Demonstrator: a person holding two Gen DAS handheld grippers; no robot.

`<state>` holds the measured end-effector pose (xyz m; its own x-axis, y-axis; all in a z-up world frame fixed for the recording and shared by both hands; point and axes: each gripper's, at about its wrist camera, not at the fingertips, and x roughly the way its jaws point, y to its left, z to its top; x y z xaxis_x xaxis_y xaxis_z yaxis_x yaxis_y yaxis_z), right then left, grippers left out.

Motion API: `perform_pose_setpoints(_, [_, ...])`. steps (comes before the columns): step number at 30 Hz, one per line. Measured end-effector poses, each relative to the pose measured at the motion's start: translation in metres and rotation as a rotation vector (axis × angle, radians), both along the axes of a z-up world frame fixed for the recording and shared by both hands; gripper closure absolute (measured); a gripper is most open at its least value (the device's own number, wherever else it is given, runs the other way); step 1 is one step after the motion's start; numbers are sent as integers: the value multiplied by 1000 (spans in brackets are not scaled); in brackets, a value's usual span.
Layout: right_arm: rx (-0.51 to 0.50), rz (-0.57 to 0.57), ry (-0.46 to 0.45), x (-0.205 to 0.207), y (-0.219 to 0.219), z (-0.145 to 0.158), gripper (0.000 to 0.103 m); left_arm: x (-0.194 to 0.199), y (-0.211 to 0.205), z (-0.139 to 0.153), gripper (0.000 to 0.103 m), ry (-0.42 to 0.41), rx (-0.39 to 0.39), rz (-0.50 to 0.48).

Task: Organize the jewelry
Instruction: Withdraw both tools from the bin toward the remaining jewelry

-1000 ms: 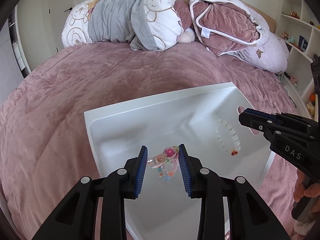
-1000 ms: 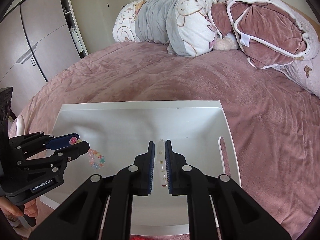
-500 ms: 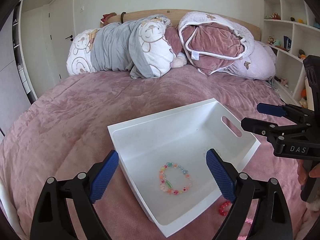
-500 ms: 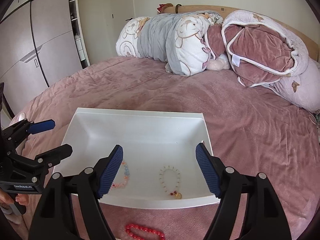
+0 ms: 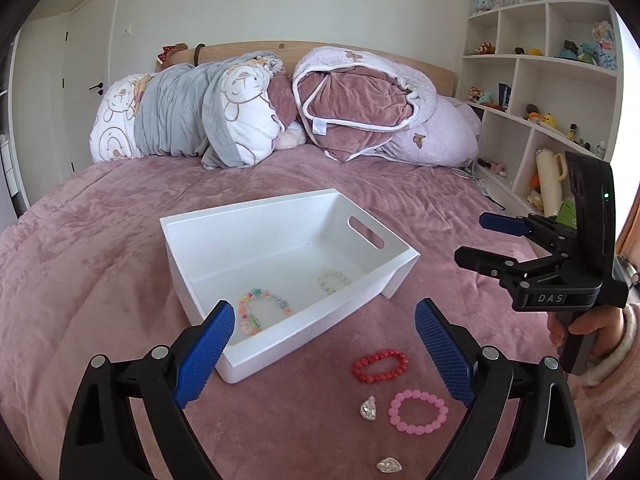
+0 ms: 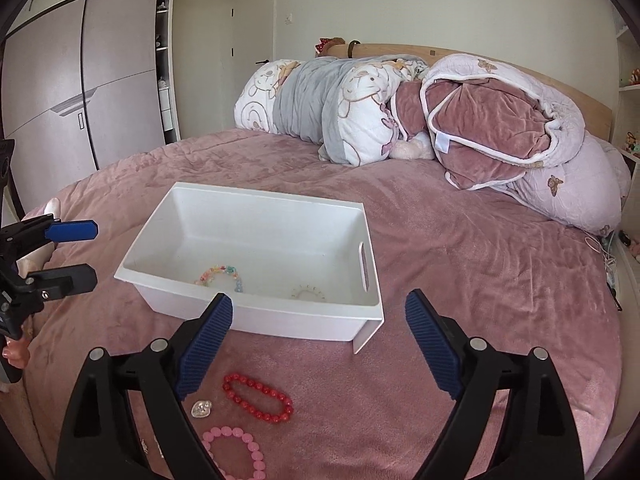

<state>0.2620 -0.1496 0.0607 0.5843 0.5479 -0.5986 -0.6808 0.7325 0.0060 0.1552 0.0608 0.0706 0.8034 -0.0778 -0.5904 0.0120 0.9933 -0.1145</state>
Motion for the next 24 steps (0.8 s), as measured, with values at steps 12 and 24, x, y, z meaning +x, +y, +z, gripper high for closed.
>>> perform_pose_setpoints(12, [-58,-47,117,-3,-4,-84,22,-36,-8,-77,10,121,29,-42])
perform_pose_setpoints(24, [-86,-44,198,4,6,-139,42,-62,-28,-121,10,197,51,-180])
